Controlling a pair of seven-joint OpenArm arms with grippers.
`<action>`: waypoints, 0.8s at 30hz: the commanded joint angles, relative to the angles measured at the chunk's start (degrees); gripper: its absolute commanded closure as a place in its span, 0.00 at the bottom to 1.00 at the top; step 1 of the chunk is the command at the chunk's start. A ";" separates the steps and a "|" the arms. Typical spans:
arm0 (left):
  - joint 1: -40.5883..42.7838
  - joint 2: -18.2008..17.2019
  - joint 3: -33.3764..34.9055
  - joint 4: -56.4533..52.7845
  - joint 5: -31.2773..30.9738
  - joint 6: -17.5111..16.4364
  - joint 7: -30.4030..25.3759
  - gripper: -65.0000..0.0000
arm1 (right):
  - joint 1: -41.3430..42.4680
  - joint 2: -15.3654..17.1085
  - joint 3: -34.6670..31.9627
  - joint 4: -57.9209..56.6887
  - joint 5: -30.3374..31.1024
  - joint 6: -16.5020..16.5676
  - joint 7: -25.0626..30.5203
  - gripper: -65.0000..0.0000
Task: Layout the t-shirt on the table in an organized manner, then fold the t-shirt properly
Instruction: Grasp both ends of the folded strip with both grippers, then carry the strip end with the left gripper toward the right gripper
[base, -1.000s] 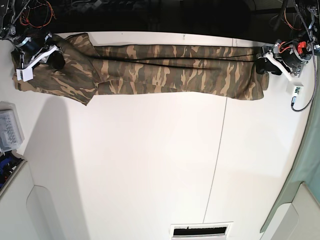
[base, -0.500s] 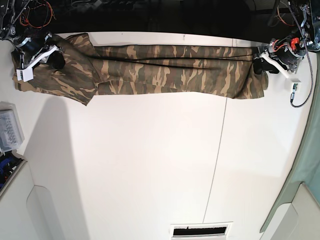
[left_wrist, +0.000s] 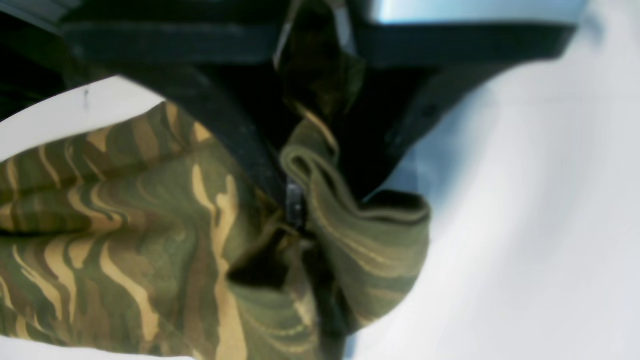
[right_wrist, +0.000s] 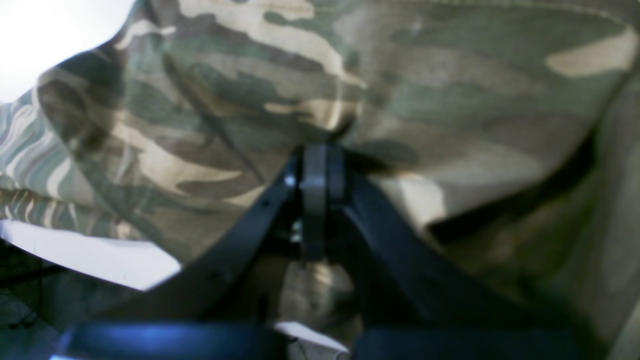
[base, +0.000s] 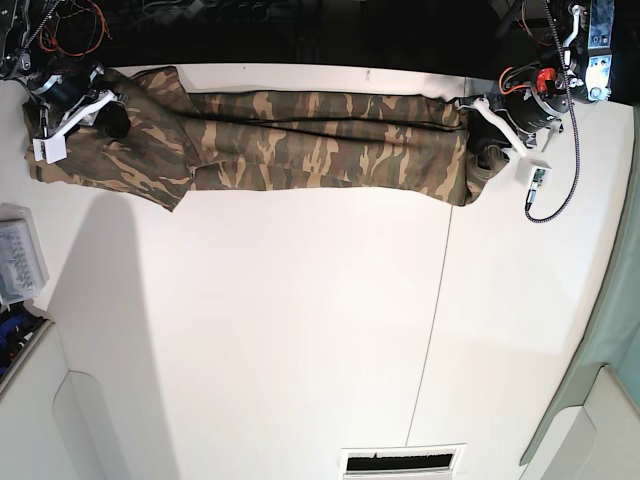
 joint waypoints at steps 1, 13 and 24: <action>-0.35 -0.42 -0.92 1.22 0.72 0.70 1.25 1.00 | -0.20 0.63 0.04 0.37 -0.20 0.02 -0.90 1.00; 1.33 -0.52 0.59 29.18 -1.95 1.36 9.46 1.00 | -0.20 0.59 0.04 0.37 -0.24 0.02 -0.92 1.00; -5.60 10.32 22.60 21.35 10.32 1.42 3.04 1.00 | -0.20 0.61 0.04 0.37 -0.46 0.02 -0.96 1.00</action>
